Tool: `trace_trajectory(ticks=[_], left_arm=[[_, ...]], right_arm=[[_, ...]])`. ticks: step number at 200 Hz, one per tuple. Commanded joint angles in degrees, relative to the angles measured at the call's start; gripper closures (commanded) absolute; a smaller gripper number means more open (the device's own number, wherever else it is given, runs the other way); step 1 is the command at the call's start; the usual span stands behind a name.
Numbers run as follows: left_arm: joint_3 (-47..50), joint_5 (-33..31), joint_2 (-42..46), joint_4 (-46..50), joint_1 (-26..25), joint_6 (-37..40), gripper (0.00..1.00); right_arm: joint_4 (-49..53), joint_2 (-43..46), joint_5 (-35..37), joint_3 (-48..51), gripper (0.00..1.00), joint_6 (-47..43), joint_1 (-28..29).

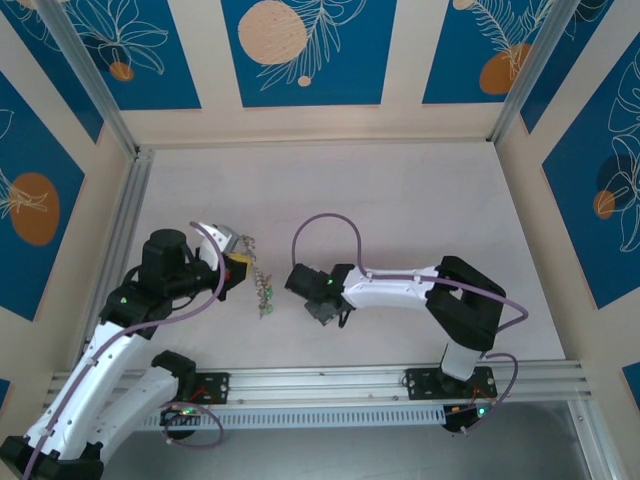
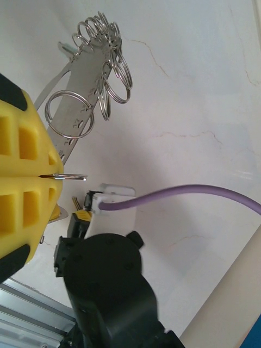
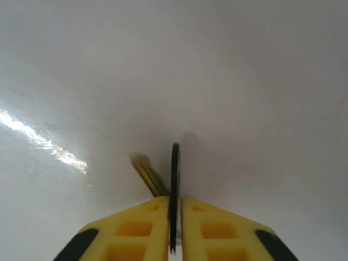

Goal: Put the keys on the keyring

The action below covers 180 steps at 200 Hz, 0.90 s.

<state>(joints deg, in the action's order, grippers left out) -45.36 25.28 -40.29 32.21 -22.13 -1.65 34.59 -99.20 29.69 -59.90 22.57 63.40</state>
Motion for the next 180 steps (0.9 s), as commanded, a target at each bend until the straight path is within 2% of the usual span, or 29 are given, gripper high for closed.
trace_trajectory(ticks=[1,23,39,69,88,126,180], left_arm=[[0.1,1.79,0.3,-2.63,0.86,-0.78,1.0],[0.19,1.87,-0.03,-2.71,0.88,-0.64,1.0],[0.1,2.14,-0.3,-2.85,0.95,-0.63,1.0],[0.25,2.74,-0.31,-3.19,1.04,-0.94,1.0],[0.45,2.9,-0.06,-3.16,1.05,-1.11,1.0],[0.46,3.31,-0.49,-3.43,1.12,-1.24,1.0],[0.72,3.86,-0.31,-3.44,1.21,-1.42,1.0]], right_arm=[[-2.34,1.91,-2.71,-0.54,0.79,1.31,1.05],[-6.13,8.15,-5.34,4.06,0.64,2.0,0.59],[-7.86,13.73,-7.33,7.94,0.57,3.04,-0.75],[-6.36,21.34,-11.76,13.76,0.58,8.04,-6.09],[-4.06,23.04,-11.73,15.64,0.59,10.32,-7.34],[-0.61,17.78,-9.13,12.51,0.65,9.39,-6.22],[-1.71,12.51,-11.45,8.97,0.67,1.85,-6.51]])
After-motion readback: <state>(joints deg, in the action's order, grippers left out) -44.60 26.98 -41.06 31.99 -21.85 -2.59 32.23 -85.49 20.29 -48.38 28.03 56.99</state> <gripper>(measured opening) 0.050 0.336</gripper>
